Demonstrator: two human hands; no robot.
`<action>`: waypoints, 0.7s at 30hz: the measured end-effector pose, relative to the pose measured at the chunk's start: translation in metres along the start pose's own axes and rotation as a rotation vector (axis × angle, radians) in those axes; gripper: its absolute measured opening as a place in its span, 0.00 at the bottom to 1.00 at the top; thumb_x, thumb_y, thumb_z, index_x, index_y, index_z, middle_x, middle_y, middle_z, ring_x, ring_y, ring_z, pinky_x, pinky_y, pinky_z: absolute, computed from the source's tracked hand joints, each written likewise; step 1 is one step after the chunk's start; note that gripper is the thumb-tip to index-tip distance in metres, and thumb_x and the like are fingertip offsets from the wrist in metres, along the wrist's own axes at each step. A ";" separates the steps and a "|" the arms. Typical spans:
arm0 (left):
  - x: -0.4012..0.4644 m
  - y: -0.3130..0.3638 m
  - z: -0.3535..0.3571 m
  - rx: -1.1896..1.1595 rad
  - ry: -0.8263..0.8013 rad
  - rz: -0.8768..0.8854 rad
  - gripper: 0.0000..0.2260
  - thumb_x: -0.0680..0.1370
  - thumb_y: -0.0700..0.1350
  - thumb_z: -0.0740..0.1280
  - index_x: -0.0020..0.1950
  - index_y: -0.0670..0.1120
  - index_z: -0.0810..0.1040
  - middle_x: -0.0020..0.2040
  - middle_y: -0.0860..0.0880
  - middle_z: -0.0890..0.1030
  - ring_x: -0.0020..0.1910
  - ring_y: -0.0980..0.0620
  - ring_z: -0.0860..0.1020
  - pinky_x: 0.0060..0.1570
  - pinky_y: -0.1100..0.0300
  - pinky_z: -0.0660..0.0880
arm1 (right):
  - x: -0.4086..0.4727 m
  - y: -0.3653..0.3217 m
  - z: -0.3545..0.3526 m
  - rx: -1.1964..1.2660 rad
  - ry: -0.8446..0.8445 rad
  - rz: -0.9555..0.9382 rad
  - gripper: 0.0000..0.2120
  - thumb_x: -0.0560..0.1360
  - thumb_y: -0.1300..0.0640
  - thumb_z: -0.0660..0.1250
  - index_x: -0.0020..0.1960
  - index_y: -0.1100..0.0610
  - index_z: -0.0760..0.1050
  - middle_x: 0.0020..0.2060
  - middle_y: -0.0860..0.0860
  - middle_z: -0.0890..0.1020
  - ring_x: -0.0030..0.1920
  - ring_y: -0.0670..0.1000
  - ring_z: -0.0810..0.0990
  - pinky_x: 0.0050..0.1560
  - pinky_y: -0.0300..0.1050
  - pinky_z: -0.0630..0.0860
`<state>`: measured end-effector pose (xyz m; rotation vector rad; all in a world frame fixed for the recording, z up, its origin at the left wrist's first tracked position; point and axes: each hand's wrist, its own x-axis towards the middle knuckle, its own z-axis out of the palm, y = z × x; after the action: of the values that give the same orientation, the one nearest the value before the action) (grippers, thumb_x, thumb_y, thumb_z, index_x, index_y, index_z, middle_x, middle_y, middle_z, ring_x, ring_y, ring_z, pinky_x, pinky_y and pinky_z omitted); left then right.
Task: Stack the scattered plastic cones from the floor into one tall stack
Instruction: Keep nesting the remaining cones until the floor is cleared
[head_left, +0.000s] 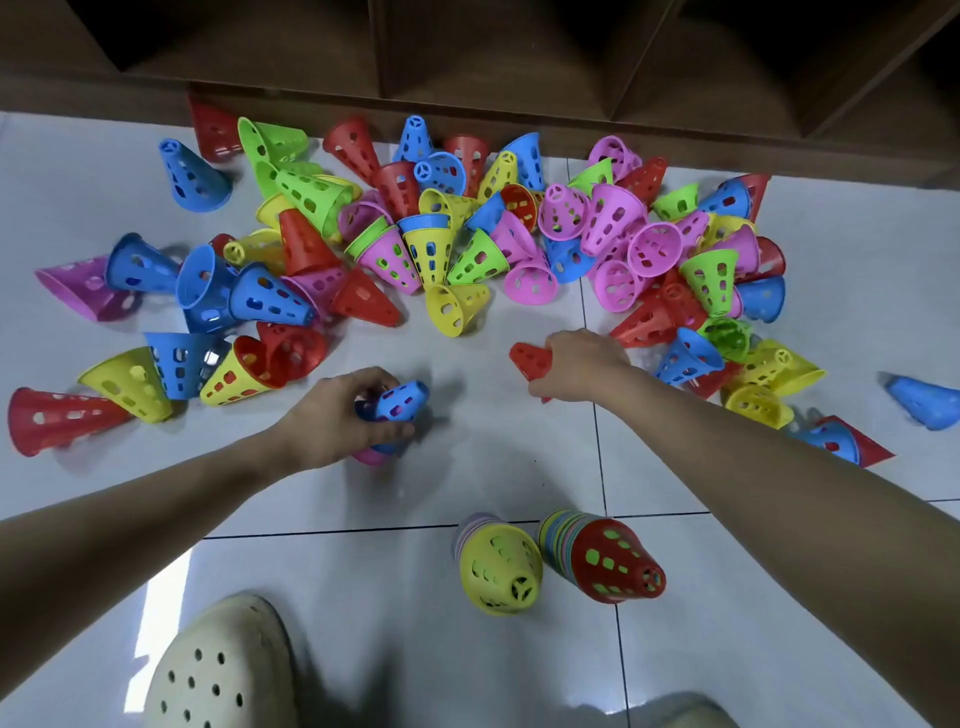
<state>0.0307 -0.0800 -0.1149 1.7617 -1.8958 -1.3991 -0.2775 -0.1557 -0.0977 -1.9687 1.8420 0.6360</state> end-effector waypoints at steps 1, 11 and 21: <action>0.001 0.003 0.001 -0.024 0.020 0.008 0.16 0.70 0.54 0.79 0.52 0.54 0.78 0.48 0.54 0.82 0.47 0.56 0.78 0.46 0.63 0.73 | -0.004 0.005 -0.001 0.016 -0.023 0.011 0.18 0.65 0.43 0.71 0.49 0.52 0.74 0.44 0.50 0.79 0.47 0.55 0.79 0.44 0.45 0.70; -0.036 0.062 0.002 -0.284 0.090 0.161 0.19 0.72 0.57 0.77 0.56 0.51 0.77 0.51 0.52 0.83 0.53 0.52 0.82 0.54 0.58 0.79 | -0.081 0.048 -0.010 0.880 0.036 -0.081 0.25 0.59 0.41 0.79 0.50 0.49 0.76 0.43 0.47 0.85 0.48 0.50 0.84 0.54 0.51 0.80; -0.116 0.111 0.032 -0.150 -0.177 0.519 0.19 0.75 0.54 0.75 0.61 0.49 0.76 0.57 0.56 0.81 0.56 0.53 0.81 0.53 0.53 0.78 | -0.203 0.059 -0.032 0.640 0.318 -0.370 0.28 0.65 0.39 0.77 0.58 0.47 0.70 0.49 0.41 0.81 0.53 0.44 0.80 0.54 0.38 0.74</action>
<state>-0.0339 0.0179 -0.0009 1.0008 -2.0682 -1.4726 -0.3432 -0.0091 0.0440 -1.9322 1.5039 -0.3595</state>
